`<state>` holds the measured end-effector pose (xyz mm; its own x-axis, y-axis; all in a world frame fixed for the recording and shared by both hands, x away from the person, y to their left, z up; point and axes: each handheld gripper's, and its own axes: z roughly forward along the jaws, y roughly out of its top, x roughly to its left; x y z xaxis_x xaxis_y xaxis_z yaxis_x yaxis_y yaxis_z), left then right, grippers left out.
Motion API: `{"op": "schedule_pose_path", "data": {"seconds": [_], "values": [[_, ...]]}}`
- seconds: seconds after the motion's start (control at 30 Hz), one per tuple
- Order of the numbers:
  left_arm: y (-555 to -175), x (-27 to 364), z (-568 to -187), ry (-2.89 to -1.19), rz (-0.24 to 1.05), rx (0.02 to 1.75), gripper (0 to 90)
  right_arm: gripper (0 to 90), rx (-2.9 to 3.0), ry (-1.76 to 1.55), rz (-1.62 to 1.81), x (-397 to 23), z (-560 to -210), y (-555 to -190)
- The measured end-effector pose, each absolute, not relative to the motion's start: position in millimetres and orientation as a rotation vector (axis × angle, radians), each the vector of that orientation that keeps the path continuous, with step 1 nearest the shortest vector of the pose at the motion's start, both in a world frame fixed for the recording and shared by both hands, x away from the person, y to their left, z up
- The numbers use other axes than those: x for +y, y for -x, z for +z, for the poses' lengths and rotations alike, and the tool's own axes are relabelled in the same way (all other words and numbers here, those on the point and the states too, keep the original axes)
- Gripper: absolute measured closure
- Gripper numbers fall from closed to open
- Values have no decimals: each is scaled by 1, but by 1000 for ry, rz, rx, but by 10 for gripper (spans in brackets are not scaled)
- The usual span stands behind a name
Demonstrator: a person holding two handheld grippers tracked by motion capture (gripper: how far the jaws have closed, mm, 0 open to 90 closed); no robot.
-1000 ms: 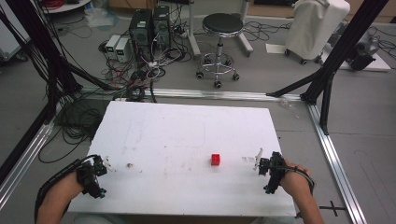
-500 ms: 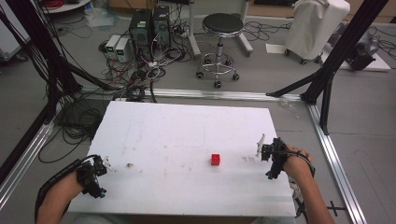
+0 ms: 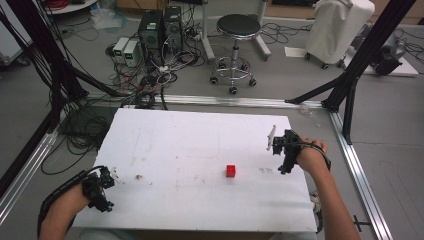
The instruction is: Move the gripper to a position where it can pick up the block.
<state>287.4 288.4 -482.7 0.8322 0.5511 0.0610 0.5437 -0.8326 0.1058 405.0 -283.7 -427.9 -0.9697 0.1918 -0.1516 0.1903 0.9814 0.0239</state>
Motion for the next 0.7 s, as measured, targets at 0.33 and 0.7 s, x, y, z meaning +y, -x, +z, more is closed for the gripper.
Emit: {"op": "schedule_pose_path", "data": {"seconds": [0.33,0.7], "values": [[-288,289,-482,-2925,132,871,217,15,2981,-157,36,-254,-421,-418],[-288,289,-482,-2923,130,872,217,15,2992,-80,76,-216,-433,-425]]}}
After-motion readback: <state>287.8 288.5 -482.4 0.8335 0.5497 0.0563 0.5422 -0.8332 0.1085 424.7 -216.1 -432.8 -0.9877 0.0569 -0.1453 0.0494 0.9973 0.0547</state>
